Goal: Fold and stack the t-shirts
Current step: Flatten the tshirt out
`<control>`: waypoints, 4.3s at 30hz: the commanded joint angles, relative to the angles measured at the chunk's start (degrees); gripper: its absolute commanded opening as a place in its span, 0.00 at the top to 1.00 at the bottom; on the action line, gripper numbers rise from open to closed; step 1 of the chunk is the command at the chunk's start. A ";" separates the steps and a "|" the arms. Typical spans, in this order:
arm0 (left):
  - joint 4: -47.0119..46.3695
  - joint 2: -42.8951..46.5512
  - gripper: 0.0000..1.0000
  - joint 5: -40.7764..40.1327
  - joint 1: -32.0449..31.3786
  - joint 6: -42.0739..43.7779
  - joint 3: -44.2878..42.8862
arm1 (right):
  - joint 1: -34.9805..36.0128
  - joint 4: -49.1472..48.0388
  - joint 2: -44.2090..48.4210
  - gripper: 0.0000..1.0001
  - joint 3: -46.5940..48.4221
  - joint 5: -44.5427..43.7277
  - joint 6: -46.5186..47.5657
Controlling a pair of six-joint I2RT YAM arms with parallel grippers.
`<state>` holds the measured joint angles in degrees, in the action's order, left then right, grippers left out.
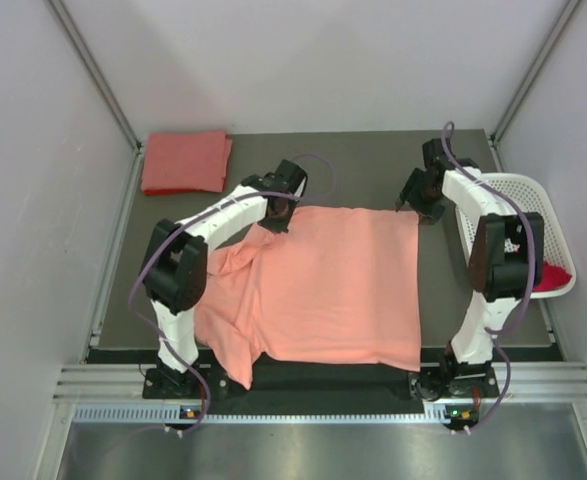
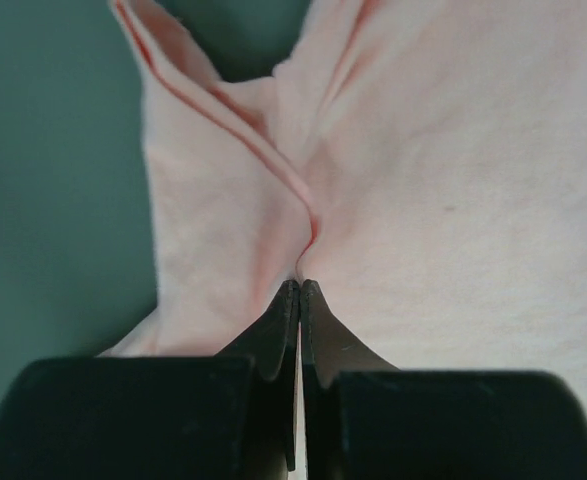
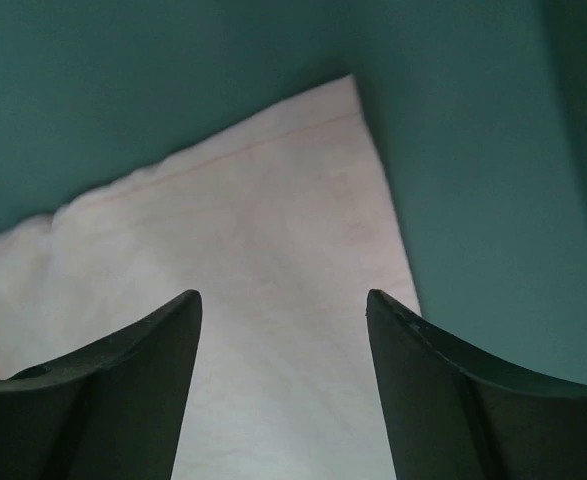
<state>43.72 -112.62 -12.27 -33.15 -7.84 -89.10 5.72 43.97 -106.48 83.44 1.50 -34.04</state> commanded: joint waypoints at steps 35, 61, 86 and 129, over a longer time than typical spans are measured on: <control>-8.04 18.13 1.00 -8.38 1.33 -0.60 5.51 | 1.58 10.00 -20.08 0.60 18.60 -21.71 -36.27; -16.11 27.80 1.00 -14.98 15.12 3.08 5.17 | 1.76 1.92 -10.52 1.00 16.77 -23.47 -16.95; -52.33 17.53 1.00 -10.49 16.27 17.41 -4.41 | 1.14 -10.65 -2.86 1.00 15.61 -19.95 -6.48; -43.99 66.48 1.00 -3.20 16.97 8.27 -9.68 | 0.96 6.82 59.19 1.00 14.11 -18.46 -1.46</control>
<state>0.73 -46.28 -14.90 -16.53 0.71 -95.42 6.59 46.02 -47.20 93.97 -16.34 -36.99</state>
